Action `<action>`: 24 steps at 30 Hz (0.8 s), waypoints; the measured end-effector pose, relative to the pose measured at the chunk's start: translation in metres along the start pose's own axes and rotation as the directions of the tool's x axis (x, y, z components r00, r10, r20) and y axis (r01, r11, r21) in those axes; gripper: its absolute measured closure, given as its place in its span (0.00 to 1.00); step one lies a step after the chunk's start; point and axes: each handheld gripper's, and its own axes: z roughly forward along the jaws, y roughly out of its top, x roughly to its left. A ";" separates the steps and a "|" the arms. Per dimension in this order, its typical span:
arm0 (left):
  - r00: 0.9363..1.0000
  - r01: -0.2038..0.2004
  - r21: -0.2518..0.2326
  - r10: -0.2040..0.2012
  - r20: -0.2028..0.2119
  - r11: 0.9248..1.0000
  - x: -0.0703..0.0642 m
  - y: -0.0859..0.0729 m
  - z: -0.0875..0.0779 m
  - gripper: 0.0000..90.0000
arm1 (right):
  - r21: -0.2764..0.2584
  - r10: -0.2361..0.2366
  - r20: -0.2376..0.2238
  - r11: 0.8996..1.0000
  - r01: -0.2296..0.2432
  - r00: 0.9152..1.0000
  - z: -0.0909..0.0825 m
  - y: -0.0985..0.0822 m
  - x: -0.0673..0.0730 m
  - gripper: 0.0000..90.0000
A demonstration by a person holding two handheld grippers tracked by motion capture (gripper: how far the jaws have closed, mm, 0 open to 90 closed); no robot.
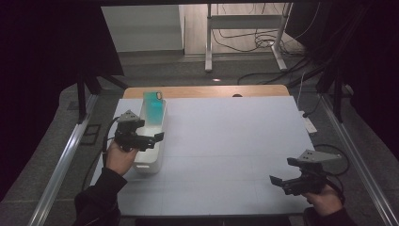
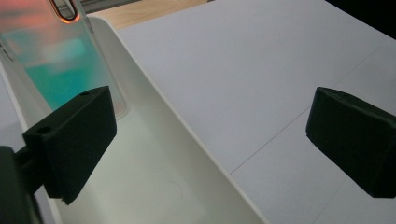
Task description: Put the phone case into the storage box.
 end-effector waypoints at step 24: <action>0.999 -0.036 -0.020 0.036 -0.002 0.999 -0.020 -0.023 -0.021 0.03 | -0.006 0.007 0.023 1.000 -0.007 1.000 0.000 0.000 0.000 0.00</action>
